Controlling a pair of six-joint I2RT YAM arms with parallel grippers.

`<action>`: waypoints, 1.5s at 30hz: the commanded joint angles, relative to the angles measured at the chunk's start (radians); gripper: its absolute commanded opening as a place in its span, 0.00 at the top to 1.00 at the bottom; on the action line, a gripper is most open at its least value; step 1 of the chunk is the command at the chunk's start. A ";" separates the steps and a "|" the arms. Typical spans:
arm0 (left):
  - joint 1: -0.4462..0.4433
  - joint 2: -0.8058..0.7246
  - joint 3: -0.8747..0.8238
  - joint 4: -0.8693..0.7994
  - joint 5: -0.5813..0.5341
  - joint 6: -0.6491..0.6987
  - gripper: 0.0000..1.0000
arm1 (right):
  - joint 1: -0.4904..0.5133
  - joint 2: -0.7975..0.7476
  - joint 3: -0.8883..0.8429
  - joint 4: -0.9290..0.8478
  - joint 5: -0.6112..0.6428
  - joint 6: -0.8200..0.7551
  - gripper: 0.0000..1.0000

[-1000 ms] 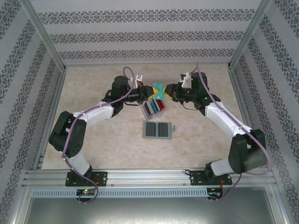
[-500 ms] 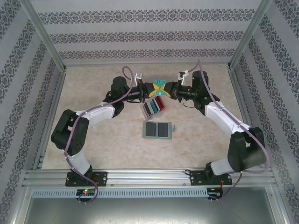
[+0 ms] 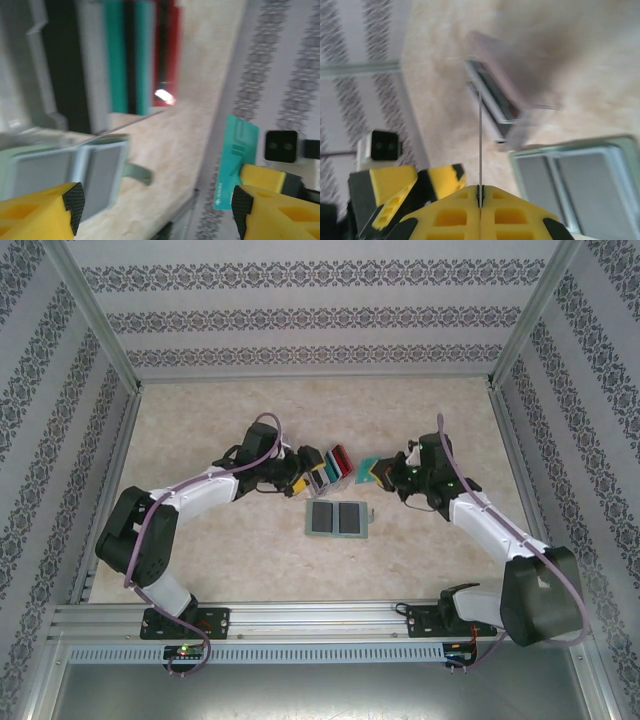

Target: Put the credit cards into the card holder

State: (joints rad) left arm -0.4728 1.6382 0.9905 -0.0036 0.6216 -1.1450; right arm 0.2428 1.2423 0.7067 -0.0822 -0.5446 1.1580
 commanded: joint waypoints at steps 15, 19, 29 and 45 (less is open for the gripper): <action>-0.065 0.021 -0.066 -0.231 -0.161 0.231 0.28 | 0.285 0.009 -0.031 -0.196 0.467 -0.286 0.98; -0.079 0.033 -0.076 -0.220 -0.170 0.248 0.30 | 0.303 0.015 -0.069 -0.148 0.464 -0.365 0.98; -0.090 0.074 -0.075 -0.158 -0.139 0.232 0.38 | 0.305 0.070 -0.080 -0.151 0.460 -0.467 0.98; -0.108 0.144 -0.064 -0.172 -0.137 0.251 0.56 | 0.303 0.110 -0.119 -0.074 0.443 -0.505 0.97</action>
State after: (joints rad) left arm -0.5564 1.7481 0.9222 -0.1864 0.4694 -0.9180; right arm 0.5350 1.3369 0.6064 -0.1684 -0.1127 0.6796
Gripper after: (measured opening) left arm 0.442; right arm 0.042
